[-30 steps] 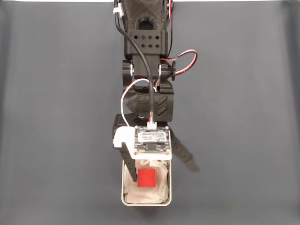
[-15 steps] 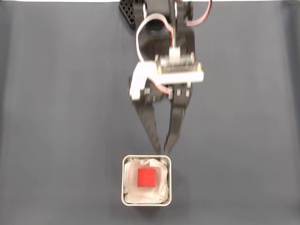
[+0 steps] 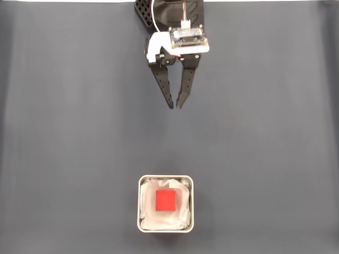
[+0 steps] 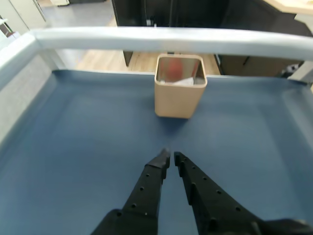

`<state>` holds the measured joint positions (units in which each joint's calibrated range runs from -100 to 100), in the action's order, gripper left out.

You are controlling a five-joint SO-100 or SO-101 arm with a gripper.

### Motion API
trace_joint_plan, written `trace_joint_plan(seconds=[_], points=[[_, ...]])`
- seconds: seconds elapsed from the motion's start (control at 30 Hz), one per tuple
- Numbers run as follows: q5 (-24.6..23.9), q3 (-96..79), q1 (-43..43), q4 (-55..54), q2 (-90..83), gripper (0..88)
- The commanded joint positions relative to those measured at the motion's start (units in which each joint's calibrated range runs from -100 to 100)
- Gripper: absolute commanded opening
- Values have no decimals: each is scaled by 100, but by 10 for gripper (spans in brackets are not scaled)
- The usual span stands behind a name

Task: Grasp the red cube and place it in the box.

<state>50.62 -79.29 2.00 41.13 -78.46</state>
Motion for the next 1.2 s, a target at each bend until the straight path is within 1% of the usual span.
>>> trace_joint_plan(seconds=[0.0,0.27,0.43,0.67,1.17], points=[[-59,-757,34,756,-837,0],[-293,-1760,-16,2535,-1824,0],[-322,-2043,-94,3199,-2128,0],[-425,-2043,-16,3428,-2145,0],[-371,-2052,-44,3428,-2145,0]])
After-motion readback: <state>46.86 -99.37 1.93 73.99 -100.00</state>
